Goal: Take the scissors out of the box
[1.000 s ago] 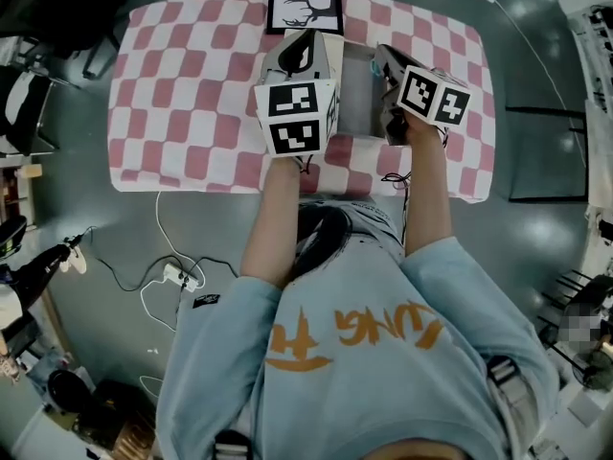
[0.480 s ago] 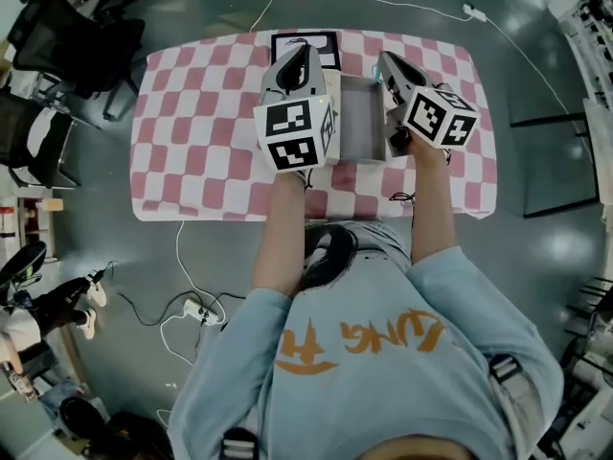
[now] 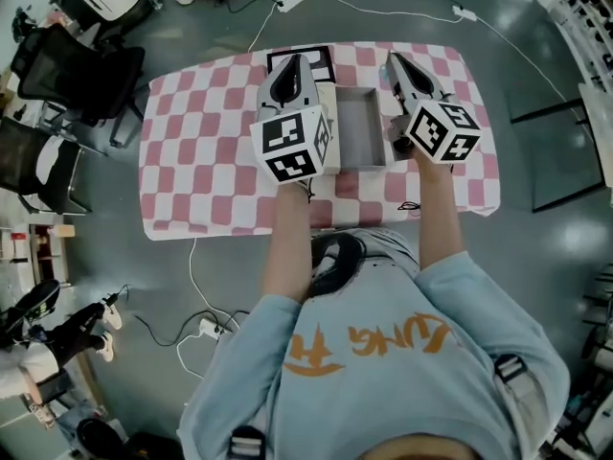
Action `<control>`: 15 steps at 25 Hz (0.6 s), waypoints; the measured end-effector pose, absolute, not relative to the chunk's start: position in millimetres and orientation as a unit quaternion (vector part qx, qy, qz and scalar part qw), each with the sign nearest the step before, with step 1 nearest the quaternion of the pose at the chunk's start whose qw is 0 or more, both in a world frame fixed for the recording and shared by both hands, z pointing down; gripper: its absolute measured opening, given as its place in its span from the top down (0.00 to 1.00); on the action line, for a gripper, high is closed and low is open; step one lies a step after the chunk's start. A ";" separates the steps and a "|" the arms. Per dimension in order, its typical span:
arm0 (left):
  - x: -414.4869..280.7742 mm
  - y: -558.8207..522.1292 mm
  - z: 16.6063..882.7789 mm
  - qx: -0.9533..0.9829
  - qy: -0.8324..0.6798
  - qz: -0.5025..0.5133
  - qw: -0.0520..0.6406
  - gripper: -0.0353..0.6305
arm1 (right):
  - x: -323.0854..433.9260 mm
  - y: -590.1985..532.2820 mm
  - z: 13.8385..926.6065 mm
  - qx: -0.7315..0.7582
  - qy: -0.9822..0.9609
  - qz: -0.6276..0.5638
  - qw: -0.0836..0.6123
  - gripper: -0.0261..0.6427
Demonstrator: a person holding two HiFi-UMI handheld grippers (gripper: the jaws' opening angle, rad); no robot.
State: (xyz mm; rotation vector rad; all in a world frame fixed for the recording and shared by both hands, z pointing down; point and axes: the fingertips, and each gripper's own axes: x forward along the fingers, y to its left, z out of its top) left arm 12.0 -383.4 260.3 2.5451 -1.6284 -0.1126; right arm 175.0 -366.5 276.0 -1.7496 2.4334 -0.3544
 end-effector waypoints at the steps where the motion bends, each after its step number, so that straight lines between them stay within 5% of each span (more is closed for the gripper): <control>1: 12.7 -383.4 262.6 0.840 -0.538 -0.035 0.061 0.92 | 177.0 -365.0 275.8 -0.582 0.803 -0.114 0.060 0.97; 15: 15.7 -380.1 279.7 0.840 -0.540 -0.016 0.056 0.92 | 183.4 -360.7 279.7 -0.600 0.793 -0.096 0.037 0.97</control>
